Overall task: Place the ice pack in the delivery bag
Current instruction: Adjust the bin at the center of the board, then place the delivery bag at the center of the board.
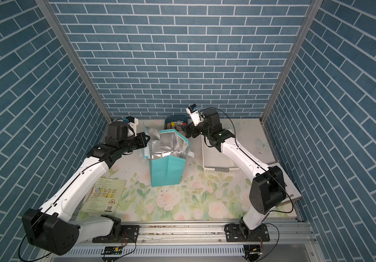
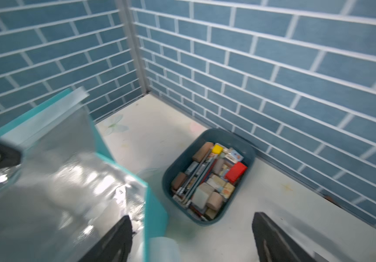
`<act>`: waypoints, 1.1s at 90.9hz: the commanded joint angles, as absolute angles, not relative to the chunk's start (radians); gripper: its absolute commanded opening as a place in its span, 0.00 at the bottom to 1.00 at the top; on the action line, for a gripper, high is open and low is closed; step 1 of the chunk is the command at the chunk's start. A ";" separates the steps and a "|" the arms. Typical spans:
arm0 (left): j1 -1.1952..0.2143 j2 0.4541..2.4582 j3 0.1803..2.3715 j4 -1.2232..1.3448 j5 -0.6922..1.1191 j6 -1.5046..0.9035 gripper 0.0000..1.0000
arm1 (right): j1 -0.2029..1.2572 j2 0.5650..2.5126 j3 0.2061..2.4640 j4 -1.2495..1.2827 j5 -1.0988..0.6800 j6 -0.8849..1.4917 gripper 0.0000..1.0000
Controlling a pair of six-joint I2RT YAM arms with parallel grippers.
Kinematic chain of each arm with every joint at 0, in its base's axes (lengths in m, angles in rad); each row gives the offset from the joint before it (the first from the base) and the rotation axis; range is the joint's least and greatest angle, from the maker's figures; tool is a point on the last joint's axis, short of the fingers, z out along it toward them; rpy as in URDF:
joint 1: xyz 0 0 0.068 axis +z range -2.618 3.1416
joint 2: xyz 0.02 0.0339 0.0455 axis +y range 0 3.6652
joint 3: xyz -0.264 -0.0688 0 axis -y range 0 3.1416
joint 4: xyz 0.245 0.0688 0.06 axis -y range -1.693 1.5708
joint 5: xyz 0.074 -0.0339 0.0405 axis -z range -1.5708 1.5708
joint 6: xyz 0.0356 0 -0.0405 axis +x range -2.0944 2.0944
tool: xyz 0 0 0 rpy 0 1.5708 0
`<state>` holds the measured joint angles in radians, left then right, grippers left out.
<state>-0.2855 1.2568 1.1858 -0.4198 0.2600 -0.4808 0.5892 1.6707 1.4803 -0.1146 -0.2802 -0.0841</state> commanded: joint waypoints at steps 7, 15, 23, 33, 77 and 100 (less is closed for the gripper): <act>-0.275 1.253 1.172 -0.396 0.266 -0.469 0.00 | 0.633 1.740 1.546 -0.308 -0.241 -0.162 0.86; -0.273 1.255 1.173 -0.396 0.267 -0.468 0.00 | 0.650 1.756 1.563 -0.342 -0.179 -0.126 0.84; -0.272 1.255 1.174 -0.397 0.266 -0.464 0.00 | 0.661 1.780 1.580 -0.378 -0.064 -0.075 0.73; -0.270 1.254 1.180 -0.403 0.264 -0.444 0.00 | 0.685 1.777 1.573 -0.409 -0.021 -0.033 0.08; -0.255 1.235 1.191 -0.393 0.326 -0.346 0.00 | 0.897 1.278 1.065 0.074 -0.023 0.530 0.00; -0.262 1.249 1.160 -0.350 0.503 -0.329 0.00 | 0.958 1.217 0.976 0.096 0.112 0.552 0.01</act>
